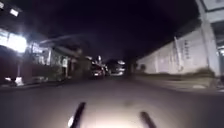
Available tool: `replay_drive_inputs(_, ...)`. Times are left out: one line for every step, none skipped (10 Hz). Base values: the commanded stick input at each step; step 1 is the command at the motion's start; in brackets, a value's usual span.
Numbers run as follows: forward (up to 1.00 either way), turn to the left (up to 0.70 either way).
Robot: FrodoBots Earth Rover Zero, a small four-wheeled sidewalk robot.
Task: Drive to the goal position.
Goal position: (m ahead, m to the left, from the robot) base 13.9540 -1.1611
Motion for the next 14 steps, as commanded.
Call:
replay_drive_inputs(1.00, 0.03)
replay_drive_inputs(1.00, 0.03)
replay_drive_inputs(1.00, 0.03)
replay_drive_inputs(1.00, 0.03)
replay_drive_inputs(1.00, 0.03)
replay_drive_inputs(1.00, 0.03)
replay_drive_inputs(1.00, 0.03)
replay_drive_inputs(1.00, 0.03)
replay_drive_inputs(1.00, 0.03)
replay_drive_inputs(1.00, -0.34)
replay_drive_inputs(1.00, -0.37)
replay_drive_inputs(1.00, -0.37)
replay_drive_inputs(1.00, -0.32)
replay_drive_inputs(1.00, -0.11)
